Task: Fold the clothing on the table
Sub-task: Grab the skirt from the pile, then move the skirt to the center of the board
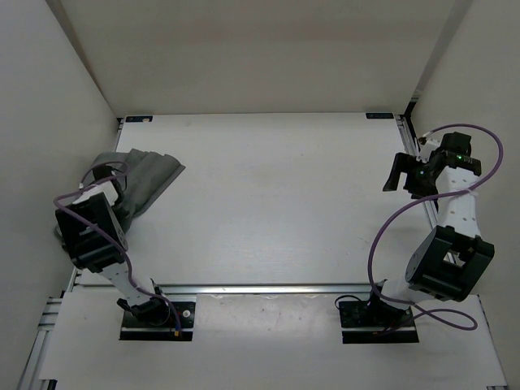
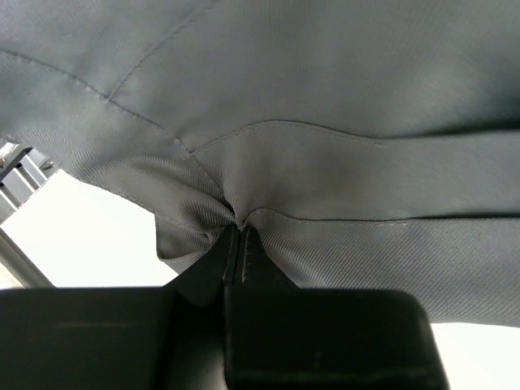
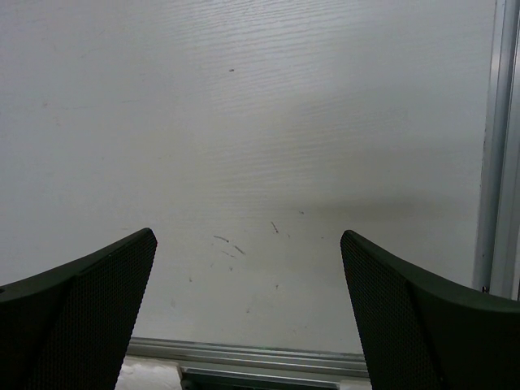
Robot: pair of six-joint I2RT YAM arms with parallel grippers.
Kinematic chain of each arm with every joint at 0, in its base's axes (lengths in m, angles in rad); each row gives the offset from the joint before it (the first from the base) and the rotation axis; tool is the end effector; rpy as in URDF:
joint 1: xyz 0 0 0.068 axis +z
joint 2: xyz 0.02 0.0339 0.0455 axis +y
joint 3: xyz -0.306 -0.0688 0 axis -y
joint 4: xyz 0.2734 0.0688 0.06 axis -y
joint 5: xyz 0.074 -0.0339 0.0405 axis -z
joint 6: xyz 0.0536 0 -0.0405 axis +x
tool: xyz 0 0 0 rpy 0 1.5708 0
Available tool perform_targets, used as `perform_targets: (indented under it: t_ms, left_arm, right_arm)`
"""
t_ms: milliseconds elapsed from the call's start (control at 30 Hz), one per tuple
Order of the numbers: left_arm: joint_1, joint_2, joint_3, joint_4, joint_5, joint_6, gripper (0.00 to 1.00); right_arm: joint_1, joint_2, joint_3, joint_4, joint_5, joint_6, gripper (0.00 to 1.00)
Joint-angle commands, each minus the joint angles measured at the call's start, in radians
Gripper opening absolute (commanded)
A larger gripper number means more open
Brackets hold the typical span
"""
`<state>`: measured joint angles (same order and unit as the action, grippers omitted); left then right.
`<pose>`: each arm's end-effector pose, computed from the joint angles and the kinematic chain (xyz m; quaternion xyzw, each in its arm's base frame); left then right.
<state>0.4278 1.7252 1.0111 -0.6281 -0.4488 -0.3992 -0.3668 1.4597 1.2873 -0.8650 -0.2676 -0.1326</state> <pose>0.3003 0.1625 0.1630 -0.4124 0.8767 0.2226 0.1080 0.3128 -0.1050 0.3216 0.0768 0.9536 0.0602 0.2849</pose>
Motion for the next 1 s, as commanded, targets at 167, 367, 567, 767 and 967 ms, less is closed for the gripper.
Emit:
perform_targets:
  t_ms: [167, 367, 567, 767, 967]
  left_arm:
    - [-0.257, -0.001, 0.200, -0.153, -0.057, 0.042, 0.00]
    - [-0.550, 0.066, 0.440, -0.323, 0.036, -0.027, 0.00]
    - [-0.841, 0.218, 0.618, -0.291, 0.378, -0.053, 0.07]
    - [-1.090, 0.285, 0.701, -0.286, 0.374, 0.022, 0.98]
    - [-0.907, -0.056, 0.403, -0.176, 0.363, -0.026, 0.98]
  right_arm:
    - [0.023, -0.019, -0.006, 0.023, 0.007, -0.001, 0.99]
    - [0.032, -0.042, -0.034, 0.034, 0.010, 0.005, 0.99]
    - [0.057, -0.081, -0.082, 0.035, -0.010, 0.010, 0.99]
    - [0.112, -0.159, -0.166, 0.043, -0.047, 0.030, 0.99]
    - [0.261, -0.165, -0.157, 0.066, -0.108, -0.033, 0.99]
